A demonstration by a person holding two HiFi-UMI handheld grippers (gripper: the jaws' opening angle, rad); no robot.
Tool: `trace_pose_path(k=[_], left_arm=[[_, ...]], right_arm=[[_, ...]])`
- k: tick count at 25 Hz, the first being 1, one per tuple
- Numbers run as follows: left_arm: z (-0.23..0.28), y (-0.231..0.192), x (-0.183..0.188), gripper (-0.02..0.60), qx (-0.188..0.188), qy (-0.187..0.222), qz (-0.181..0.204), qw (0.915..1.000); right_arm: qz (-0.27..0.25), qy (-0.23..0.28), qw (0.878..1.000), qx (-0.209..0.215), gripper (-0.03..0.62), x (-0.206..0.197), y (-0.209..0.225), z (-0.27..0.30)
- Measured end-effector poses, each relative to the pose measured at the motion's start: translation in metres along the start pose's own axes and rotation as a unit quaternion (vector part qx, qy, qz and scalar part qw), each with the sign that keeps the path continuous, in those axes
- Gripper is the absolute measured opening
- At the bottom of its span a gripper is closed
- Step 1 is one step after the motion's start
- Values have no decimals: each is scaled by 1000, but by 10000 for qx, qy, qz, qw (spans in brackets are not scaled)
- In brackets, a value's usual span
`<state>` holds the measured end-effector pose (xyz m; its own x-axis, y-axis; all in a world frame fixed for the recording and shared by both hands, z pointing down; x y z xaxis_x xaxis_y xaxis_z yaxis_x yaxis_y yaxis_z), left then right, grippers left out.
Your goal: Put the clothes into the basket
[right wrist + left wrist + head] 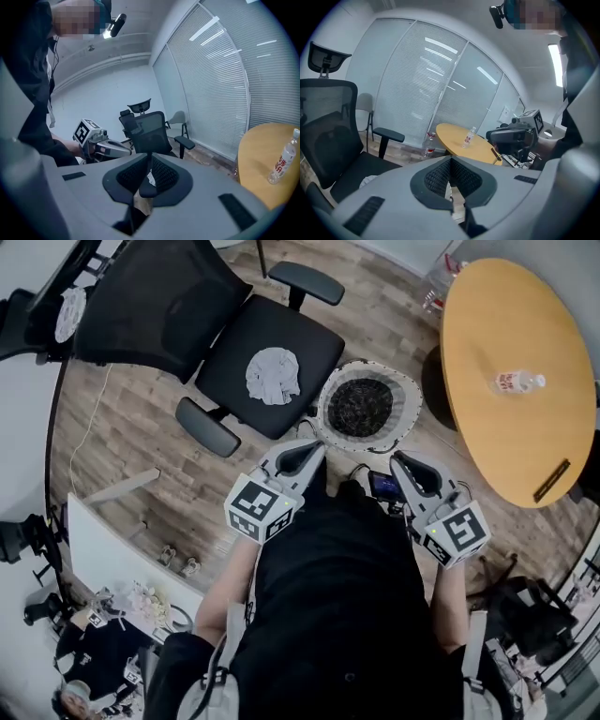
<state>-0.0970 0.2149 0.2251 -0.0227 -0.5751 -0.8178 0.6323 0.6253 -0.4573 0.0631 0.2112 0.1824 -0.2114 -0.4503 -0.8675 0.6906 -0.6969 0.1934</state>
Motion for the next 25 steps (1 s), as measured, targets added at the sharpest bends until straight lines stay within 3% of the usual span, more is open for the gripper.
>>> trace_pose_path(k=[11,25], left_arm=[[1,-112,-13,11,-106,-574,-232,9980],[23,-227,-46,33,6,-1101,-583,9922]], right_arm=[[179,-574,9974,-393,20,15,-9,77],[404,-1263,9903,-426,25,12,-10,139]])
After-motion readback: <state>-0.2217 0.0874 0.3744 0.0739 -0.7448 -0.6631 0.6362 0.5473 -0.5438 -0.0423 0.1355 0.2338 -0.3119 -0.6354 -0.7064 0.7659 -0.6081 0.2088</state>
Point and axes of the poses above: the fingertips, and each gripper's own axes: z forward along the fingers, y to its right, x out of its top, the point moved 3 cm from there along -z, backward along the fingers, and after that the axes turned 9 degrees about -x, right-handed, at the moved point
